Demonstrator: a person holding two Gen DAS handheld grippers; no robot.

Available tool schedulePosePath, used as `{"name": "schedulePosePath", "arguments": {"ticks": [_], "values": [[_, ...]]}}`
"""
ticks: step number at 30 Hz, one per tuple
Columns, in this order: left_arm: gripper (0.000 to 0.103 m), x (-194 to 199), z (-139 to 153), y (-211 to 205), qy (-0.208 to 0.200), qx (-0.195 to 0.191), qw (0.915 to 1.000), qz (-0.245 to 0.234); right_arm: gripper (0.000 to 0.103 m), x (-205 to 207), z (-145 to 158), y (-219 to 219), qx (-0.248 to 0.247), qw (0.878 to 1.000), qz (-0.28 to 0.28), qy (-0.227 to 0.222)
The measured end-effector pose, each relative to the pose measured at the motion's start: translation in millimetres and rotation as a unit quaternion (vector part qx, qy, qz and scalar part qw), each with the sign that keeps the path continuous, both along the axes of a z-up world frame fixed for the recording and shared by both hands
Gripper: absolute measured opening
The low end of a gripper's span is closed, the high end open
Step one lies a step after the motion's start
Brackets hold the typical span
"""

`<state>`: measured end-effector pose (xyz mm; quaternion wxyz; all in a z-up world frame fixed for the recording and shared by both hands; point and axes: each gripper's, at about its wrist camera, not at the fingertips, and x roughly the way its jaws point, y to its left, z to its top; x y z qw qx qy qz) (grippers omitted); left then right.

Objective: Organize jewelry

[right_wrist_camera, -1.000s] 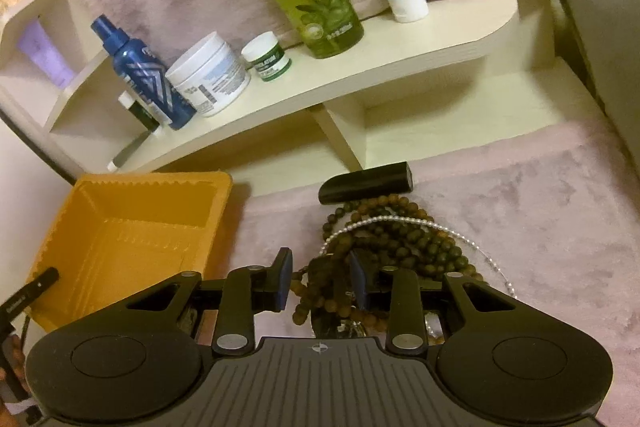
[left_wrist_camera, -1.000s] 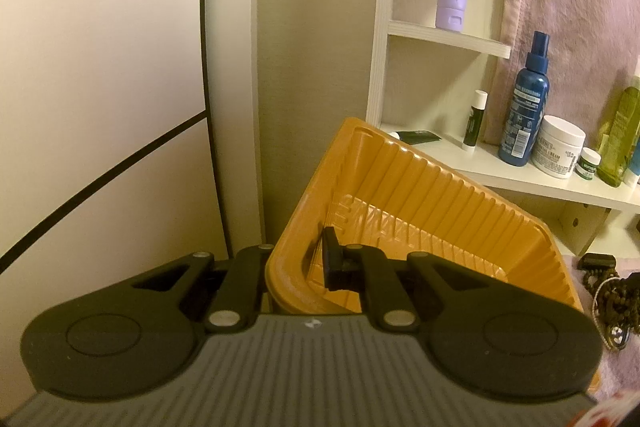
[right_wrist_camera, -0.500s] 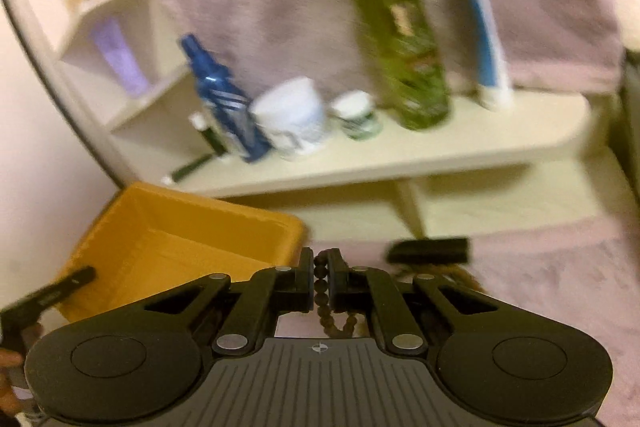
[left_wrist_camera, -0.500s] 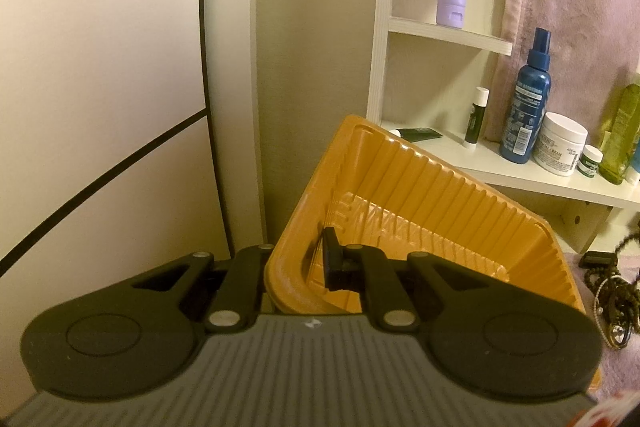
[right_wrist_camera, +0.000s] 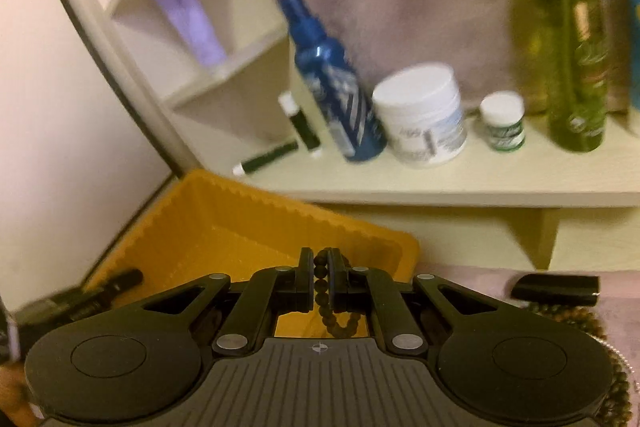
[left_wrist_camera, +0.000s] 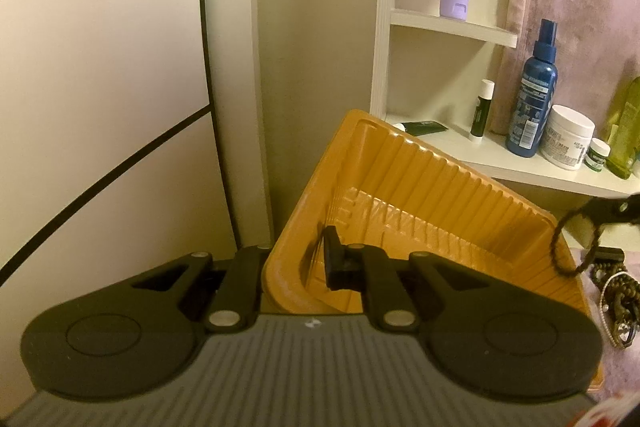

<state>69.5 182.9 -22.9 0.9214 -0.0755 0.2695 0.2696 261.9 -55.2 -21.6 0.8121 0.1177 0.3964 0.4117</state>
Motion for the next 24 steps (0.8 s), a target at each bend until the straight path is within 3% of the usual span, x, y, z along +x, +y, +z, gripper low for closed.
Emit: {"name": "schedulePosePath", "arguments": {"ticks": [8, 10, 12, 14, 24], "values": [[0.012, 1, 0, 1, 0.004, 0.001, 1.0000, 0.000, 0.009, 6, -15, 19, -0.023, 1.000, 0.001, 0.013], [0.012, 1, 1, 1, 0.004, 0.001, 1.0000, 0.001, 0.014, 6, -12, 12, -0.015, 1.000, -0.004, 0.013], [0.012, 1, 0, 1, 0.004, 0.001, 1.0000, 0.001, 0.032, 5, -8, 3, -0.011, 1.000, -0.012, 0.012], [0.012, 1, 1, 1, 0.003, 0.000, 1.0000, 0.001, 0.040, 2, -5, -10, -0.011, 1.000, -0.023, 0.005], [0.012, 1, 0, 1, 0.006, 0.002, 1.0000, 0.001, 0.040, -15, -5, -63, -0.040, 0.997, -0.062, 0.000]]}}
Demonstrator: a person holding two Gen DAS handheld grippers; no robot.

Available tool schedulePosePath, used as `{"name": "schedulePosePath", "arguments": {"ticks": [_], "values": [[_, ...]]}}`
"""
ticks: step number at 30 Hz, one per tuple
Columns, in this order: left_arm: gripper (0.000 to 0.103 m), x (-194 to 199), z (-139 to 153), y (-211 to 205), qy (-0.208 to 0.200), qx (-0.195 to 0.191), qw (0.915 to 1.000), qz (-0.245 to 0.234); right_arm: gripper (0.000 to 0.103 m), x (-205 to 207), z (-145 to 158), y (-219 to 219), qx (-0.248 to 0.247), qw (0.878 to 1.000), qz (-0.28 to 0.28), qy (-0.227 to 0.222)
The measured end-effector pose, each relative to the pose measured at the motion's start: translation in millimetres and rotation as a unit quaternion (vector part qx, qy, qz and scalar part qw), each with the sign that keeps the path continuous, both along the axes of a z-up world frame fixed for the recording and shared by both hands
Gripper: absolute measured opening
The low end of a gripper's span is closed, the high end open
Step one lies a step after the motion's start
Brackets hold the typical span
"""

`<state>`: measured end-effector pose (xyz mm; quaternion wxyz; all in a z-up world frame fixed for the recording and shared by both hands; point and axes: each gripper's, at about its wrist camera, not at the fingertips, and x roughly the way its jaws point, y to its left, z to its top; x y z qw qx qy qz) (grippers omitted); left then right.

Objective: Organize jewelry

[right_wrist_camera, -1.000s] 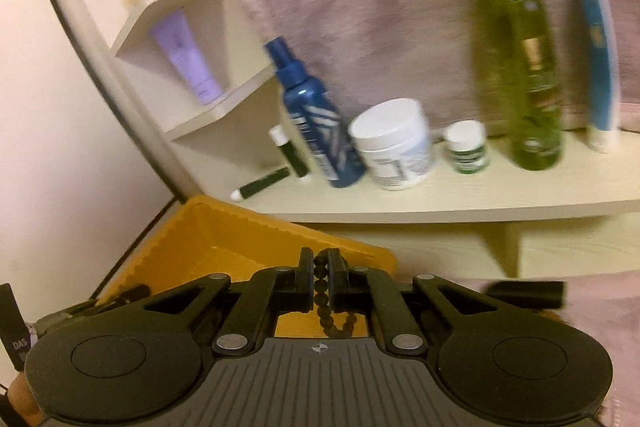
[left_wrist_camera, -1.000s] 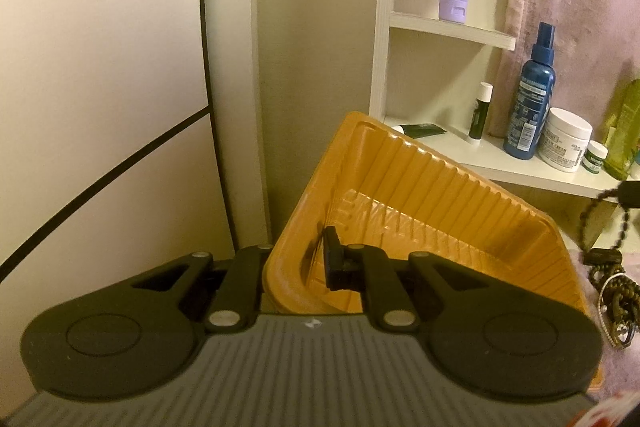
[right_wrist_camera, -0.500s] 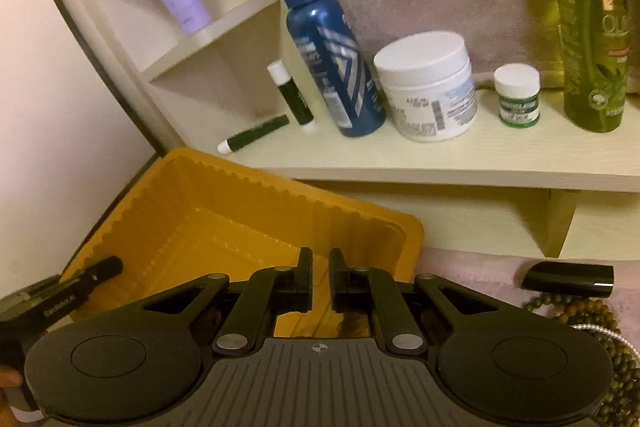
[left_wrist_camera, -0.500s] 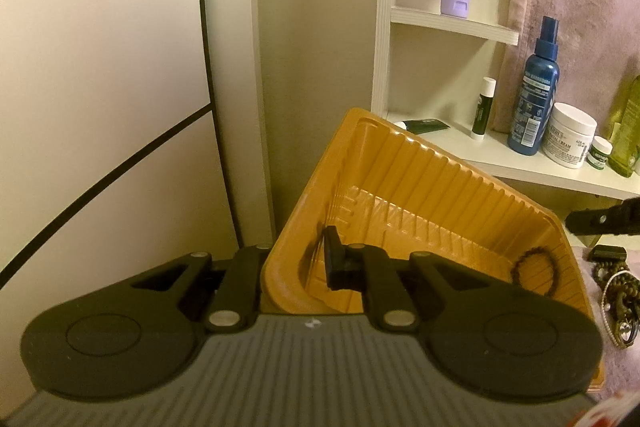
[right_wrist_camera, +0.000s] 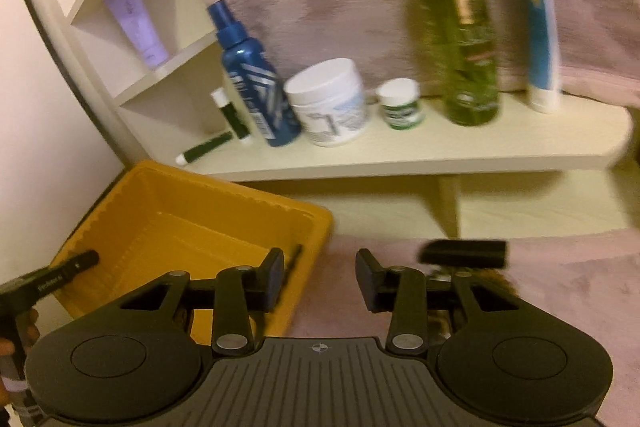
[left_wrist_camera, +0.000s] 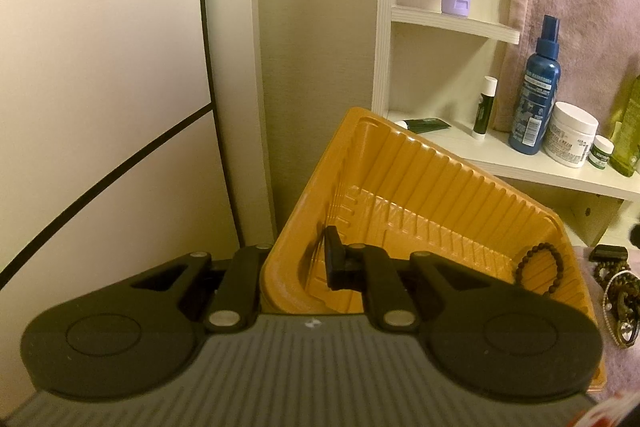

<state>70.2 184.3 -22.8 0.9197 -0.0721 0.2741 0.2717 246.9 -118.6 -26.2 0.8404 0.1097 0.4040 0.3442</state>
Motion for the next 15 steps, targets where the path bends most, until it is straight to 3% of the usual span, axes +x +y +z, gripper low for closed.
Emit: {"name": "schedulePosePath", "arguments": {"ticks": [11, 15], "values": [[0.012, 0, 0, 0, 0.003, 0.004, 1.0000, -0.002, 0.040, -47, -22, -66, -0.033, 0.998, -0.050, 0.002], [0.012, 1, 0, 0, 0.004, 0.005, 1.0000, -0.003, 0.040, -56, -27, -70, -0.090, 0.995, -0.046, 0.007]]}}
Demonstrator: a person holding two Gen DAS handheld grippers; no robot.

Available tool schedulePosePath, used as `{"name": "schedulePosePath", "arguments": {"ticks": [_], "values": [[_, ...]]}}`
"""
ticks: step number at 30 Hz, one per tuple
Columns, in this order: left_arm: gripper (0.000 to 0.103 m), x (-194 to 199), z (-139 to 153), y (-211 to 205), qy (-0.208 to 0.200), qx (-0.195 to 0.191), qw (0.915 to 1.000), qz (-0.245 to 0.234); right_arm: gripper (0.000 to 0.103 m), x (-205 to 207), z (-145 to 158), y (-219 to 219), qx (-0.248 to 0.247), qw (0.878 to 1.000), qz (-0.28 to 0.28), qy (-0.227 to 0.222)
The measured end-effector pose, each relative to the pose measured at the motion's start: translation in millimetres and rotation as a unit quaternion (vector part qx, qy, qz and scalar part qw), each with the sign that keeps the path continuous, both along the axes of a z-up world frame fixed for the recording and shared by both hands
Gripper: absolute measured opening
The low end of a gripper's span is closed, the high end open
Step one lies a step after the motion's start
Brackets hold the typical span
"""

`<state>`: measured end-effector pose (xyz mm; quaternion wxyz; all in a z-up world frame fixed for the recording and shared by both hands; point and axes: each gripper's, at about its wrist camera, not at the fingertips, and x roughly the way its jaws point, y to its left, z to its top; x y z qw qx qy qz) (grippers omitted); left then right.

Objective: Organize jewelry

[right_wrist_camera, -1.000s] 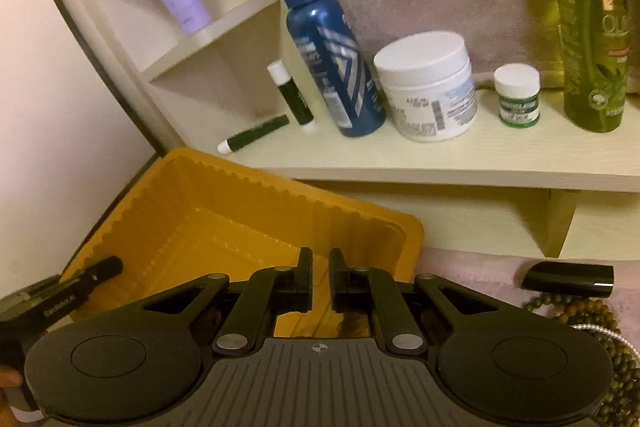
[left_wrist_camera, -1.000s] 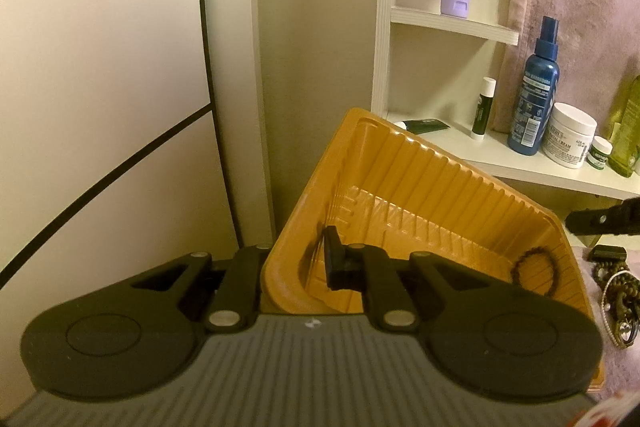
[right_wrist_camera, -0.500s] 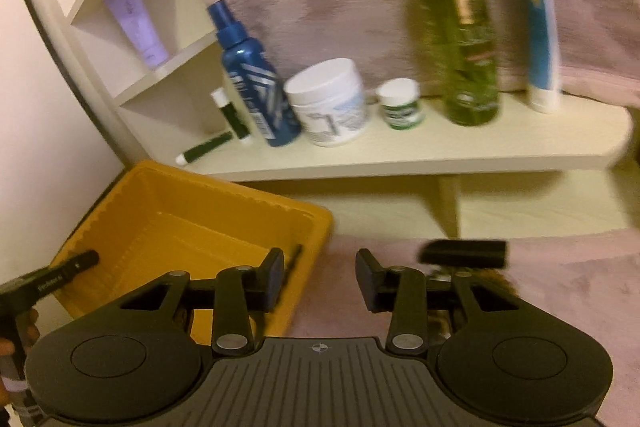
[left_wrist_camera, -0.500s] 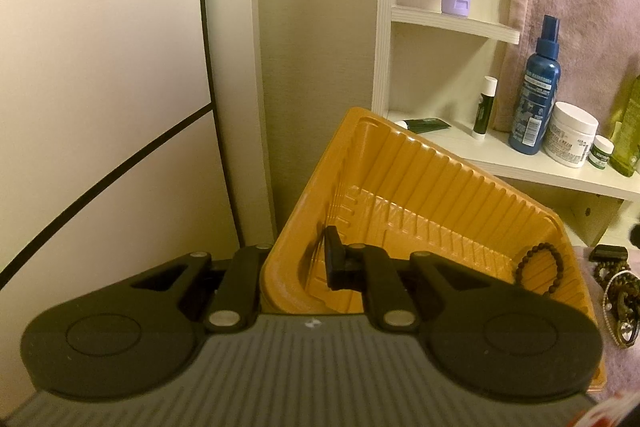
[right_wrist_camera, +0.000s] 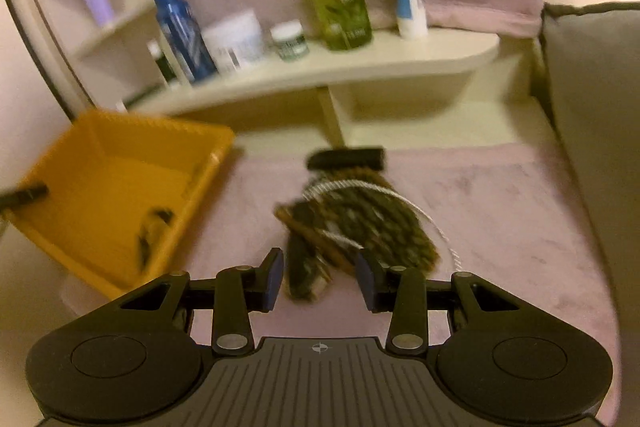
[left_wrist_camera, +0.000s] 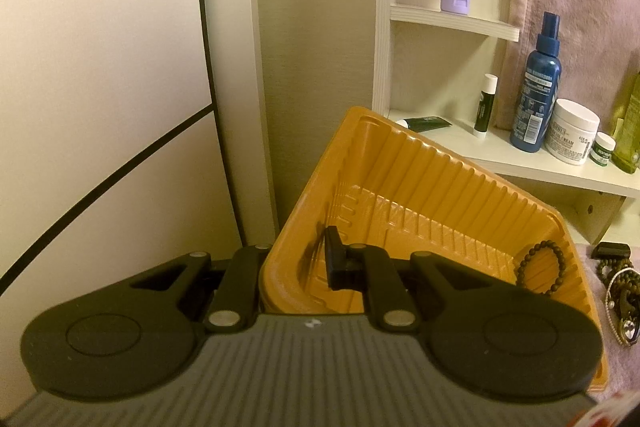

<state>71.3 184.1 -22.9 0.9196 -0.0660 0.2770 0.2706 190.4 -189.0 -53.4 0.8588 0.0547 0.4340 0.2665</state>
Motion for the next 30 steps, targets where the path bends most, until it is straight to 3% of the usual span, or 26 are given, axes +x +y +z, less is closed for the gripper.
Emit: {"name": "schedulePosePath", "arguments": {"ticks": [6, 12, 20, 25, 27, 30], "values": [[0.012, 0, 0, 0, 0.000, -0.001, 1.0000, -0.001, 0.040, -3, -6, 2, -0.005, 1.000, 0.011, -0.001], [0.012, 0, 0, 0, 0.000, -0.002, 1.0000, -0.001, 0.040, 1, -13, 11, -0.077, 0.995, 0.037, -0.053], [0.012, 0, 0, 1, 0.000, -0.002, 1.0000, -0.001, 0.038, 0, -21, 31, -0.123, 0.984, 0.090, -0.095], [0.013, 0, 0, 1, 0.000, -0.002, 1.0000, -0.002, 0.029, 4, -26, 41, -0.142, 0.977, 0.108, -0.113], [0.012, 0, 0, 1, 0.000, -0.002, 1.0000, -0.001, 0.012, 6, -29, 43, -0.144, 0.976, 0.118, -0.114], [0.012, 0, 0, 1, 0.000, -0.002, 1.0000, -0.001, 0.008, 7, -27, 43, -0.140, 0.974, 0.119, -0.130]]}}
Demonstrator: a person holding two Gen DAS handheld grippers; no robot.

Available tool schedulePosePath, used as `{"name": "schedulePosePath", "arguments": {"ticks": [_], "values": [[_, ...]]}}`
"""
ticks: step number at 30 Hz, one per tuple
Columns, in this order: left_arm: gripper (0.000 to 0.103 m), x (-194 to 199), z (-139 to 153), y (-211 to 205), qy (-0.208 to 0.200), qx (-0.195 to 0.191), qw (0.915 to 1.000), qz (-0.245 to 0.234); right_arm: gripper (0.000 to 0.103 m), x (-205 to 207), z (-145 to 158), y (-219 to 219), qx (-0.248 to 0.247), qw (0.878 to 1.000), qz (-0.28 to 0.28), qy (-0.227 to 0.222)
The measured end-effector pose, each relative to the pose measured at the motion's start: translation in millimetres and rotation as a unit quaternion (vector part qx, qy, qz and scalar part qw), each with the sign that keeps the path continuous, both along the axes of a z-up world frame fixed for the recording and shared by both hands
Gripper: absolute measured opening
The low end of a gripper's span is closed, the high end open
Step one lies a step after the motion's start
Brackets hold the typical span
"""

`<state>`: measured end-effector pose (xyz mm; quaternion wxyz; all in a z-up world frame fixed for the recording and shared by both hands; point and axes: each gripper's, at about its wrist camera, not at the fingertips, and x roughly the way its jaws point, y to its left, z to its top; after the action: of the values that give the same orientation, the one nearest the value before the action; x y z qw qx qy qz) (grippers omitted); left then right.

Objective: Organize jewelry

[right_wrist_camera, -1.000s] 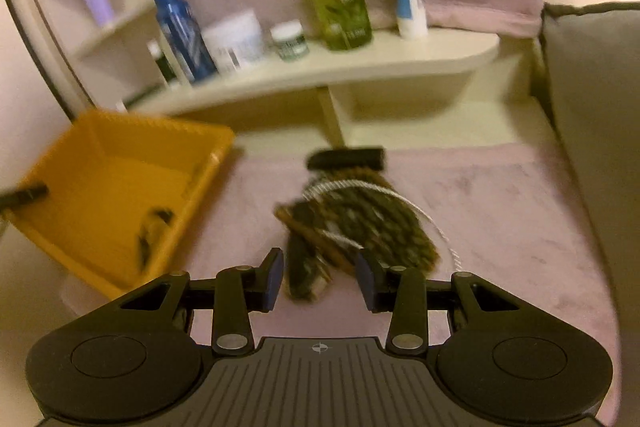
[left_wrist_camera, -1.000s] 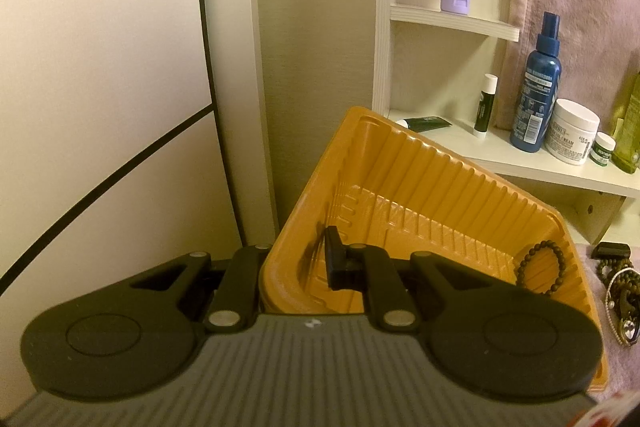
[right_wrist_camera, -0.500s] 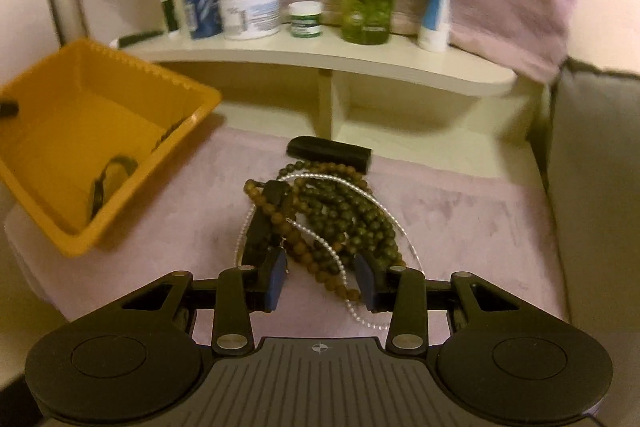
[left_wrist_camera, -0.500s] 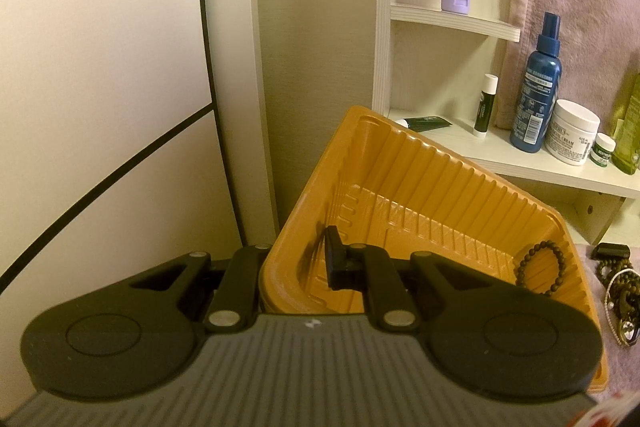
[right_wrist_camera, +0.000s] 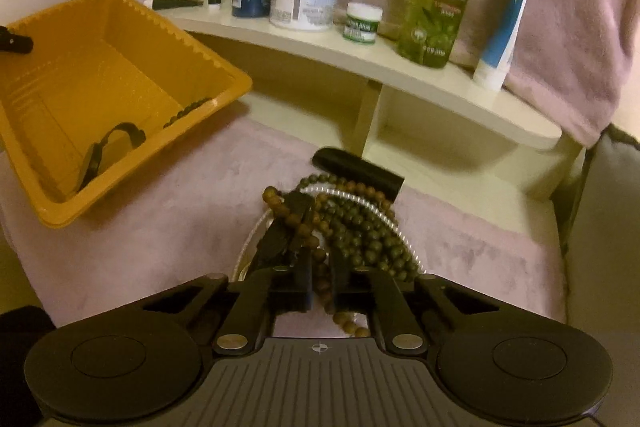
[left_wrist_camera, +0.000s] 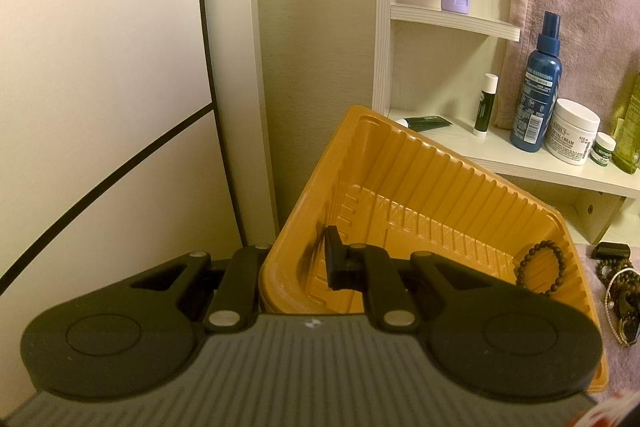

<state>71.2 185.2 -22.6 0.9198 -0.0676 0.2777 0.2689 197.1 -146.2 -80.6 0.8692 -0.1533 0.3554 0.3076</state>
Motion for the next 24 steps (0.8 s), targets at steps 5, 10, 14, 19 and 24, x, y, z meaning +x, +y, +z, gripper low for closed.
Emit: {"name": "schedulePosePath", "arguments": {"ticks": [5, 10, 14, 19, 24], "values": [[0.012, 0, 0, 0, 0.000, 0.000, 1.0000, 0.000, 0.007, 13, 17, -28, 0.076, 0.993, -0.085, 0.025], [0.012, 0, 0, 0, 0.000, 0.000, 1.0000, 0.000, 0.007, 33, 23, -65, 0.118, 0.974, -0.180, 0.073], [0.012, 0, 0, 0, 0.000, 0.000, 1.0000, 0.000, 0.007, 34, 18, -75, 0.116, 0.970, -0.191, 0.101], [0.012, 0, 1, 0, 0.001, 0.000, 1.0000, -0.001, 0.007, 26, 17, -75, 0.104, 0.969, -0.201, 0.100], [0.012, 0, 1, 0, 0.000, 0.000, 1.0000, 0.000, 0.063, 15, 22, -71, 0.124, 0.964, -0.207, 0.107]]}}
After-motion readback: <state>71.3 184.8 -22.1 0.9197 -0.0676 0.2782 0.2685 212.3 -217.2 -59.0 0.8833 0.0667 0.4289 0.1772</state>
